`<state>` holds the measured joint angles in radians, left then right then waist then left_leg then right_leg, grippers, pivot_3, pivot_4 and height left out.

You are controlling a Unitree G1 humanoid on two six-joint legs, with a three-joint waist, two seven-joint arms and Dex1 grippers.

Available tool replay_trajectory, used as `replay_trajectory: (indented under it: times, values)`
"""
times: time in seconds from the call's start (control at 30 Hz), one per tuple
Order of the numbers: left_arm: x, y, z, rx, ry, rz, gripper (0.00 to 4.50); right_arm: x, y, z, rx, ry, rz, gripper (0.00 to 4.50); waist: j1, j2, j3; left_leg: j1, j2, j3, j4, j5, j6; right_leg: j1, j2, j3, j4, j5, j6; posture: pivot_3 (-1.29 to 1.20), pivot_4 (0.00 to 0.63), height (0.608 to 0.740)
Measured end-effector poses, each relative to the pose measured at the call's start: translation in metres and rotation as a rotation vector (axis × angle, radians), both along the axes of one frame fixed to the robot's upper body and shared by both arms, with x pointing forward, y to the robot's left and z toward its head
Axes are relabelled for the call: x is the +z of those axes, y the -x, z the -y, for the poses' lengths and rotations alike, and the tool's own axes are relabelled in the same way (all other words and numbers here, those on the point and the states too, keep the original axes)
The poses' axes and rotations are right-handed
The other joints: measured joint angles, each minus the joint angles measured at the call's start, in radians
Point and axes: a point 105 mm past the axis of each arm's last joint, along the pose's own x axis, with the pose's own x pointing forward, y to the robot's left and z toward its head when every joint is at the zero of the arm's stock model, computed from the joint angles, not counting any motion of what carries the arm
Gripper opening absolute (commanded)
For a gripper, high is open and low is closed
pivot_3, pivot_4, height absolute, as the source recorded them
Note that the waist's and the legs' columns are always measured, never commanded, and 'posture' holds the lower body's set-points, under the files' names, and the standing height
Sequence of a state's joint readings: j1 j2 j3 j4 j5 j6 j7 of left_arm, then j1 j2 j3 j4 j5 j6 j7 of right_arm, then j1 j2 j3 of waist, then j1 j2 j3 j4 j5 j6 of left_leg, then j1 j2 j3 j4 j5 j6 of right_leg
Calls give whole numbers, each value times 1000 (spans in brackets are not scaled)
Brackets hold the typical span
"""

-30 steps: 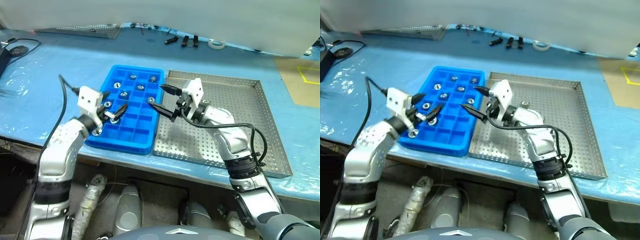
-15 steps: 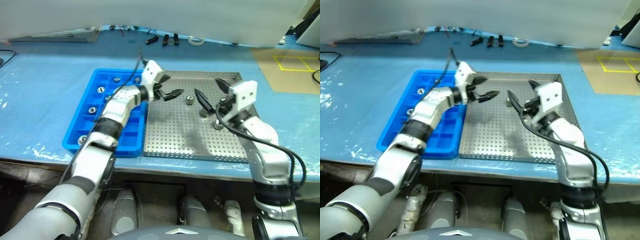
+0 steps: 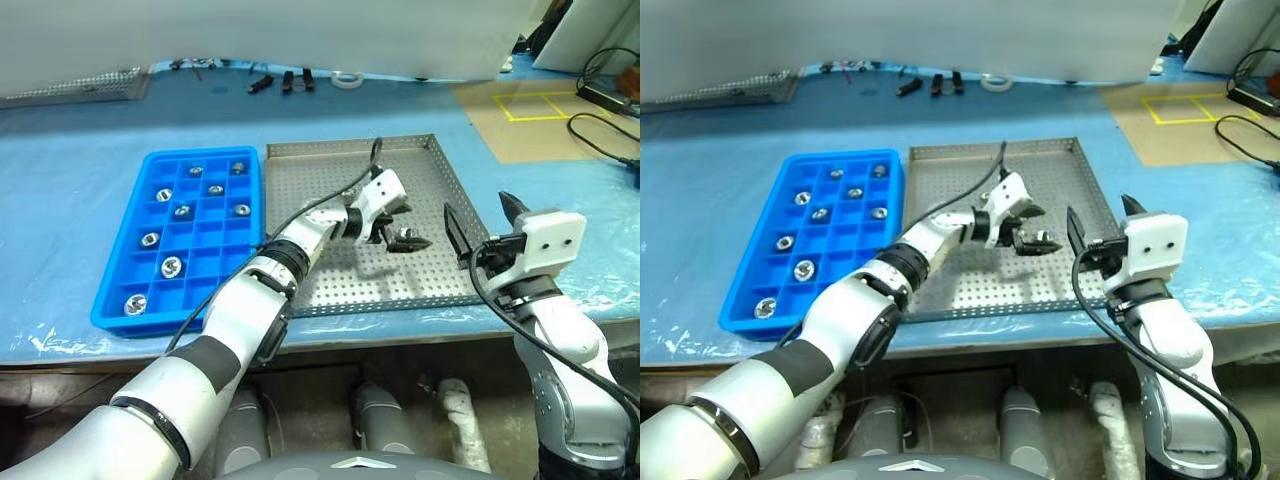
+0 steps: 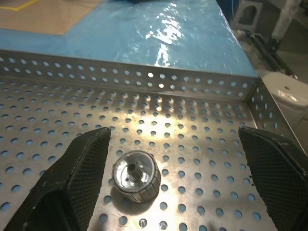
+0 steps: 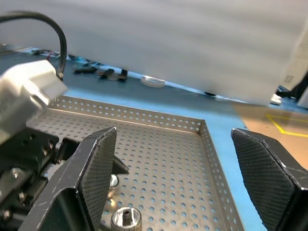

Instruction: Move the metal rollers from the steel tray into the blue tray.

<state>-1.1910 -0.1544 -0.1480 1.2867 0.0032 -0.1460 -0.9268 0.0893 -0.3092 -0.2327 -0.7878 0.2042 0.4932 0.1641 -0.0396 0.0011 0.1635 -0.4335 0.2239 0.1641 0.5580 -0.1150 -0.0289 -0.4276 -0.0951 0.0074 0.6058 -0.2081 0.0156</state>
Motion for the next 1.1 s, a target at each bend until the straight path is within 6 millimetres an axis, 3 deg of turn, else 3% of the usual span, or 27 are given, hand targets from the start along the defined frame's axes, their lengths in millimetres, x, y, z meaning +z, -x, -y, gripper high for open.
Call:
replay_trajectory:
  times: [0.17,0.37,0.87,1.1]
  values:
    - [-15,-8,-4,99,-76,26,4466,-6,11,4,-54,-7,-20,4022,-20,0,0,-2,-1,1,5,-3,4,0,-2,0,-1,-1,3,-664,150,740]
    - [-15,-20,-8,220,-72,50,4466,-10,14,7,-86,-11,-33,4022,-43,0,0,-4,-3,2,6,-5,8,0,-5,0,-3,-1,4,-677,150,740]
    - [-27,-20,-10,238,-150,71,4466,-17,21,4,-113,-28,-56,4022,-106,0,0,-6,-17,4,7,-12,18,4,-18,-1,-10,-3,8,-704,150,740]
    - [-23,-16,-9,193,-96,16,4466,-17,20,3,-110,-29,-60,4022,-140,0,0,-9,-19,4,7,-15,23,8,-22,-4,-19,0,11,-626,150,740]
